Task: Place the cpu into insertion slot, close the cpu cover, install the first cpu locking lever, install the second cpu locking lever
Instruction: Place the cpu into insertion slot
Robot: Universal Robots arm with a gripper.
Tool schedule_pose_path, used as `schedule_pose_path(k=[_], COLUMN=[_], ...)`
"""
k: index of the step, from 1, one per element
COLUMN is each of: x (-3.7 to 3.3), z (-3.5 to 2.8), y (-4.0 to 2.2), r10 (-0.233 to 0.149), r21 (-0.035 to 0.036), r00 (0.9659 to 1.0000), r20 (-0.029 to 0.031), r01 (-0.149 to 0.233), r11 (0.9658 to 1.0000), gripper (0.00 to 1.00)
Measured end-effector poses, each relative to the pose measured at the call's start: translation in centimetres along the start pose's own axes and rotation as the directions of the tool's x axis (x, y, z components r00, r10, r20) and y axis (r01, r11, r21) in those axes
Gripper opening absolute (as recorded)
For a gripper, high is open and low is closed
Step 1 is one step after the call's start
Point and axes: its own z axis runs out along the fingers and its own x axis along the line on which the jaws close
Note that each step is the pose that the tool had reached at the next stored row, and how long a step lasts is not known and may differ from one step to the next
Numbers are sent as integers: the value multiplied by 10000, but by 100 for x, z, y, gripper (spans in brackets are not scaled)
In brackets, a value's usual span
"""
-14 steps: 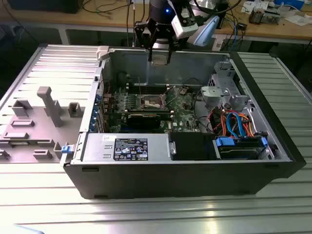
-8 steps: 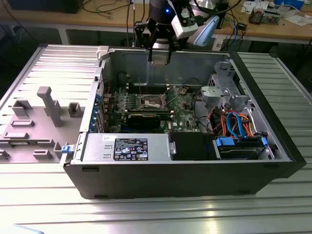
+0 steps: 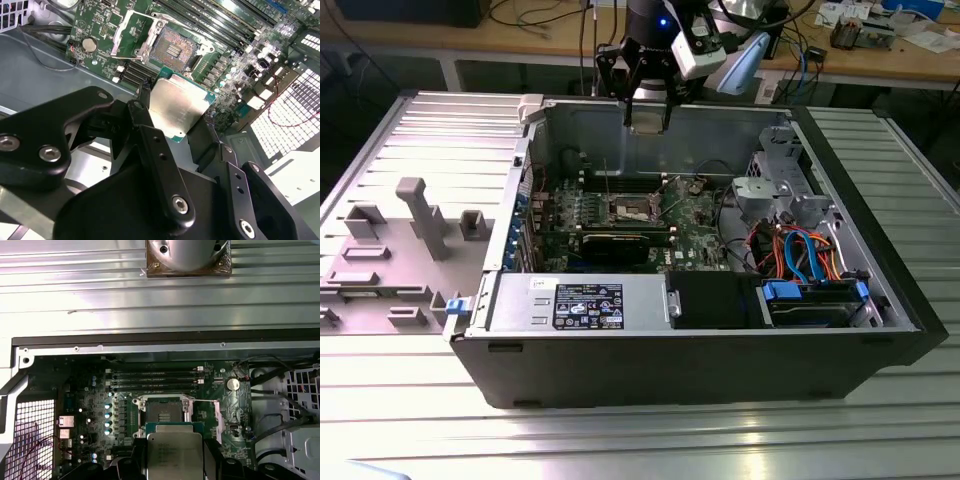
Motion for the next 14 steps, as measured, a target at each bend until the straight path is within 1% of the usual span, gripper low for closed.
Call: schedule_pose_path(k=[3, 4, 8, 10, 14], x=[-1, -1, 0, -1, 0], z=[1, 2, 4, 6, 6], y=[-1, -1, -1, -1, -1], r10=[235, 429, 1010, 1197, 1203], r21=[-3, -6, -10, -16, -16], r00=[9997, 9991, 9948, 9928, 9927], r20=[21, 38, 89, 106, 107], r01=[-235, -429, -1010, -1197, -1202], r11=[9997, 9991, 9949, 9928, 9927], gripper=[54, 54, 54, 54, 54])
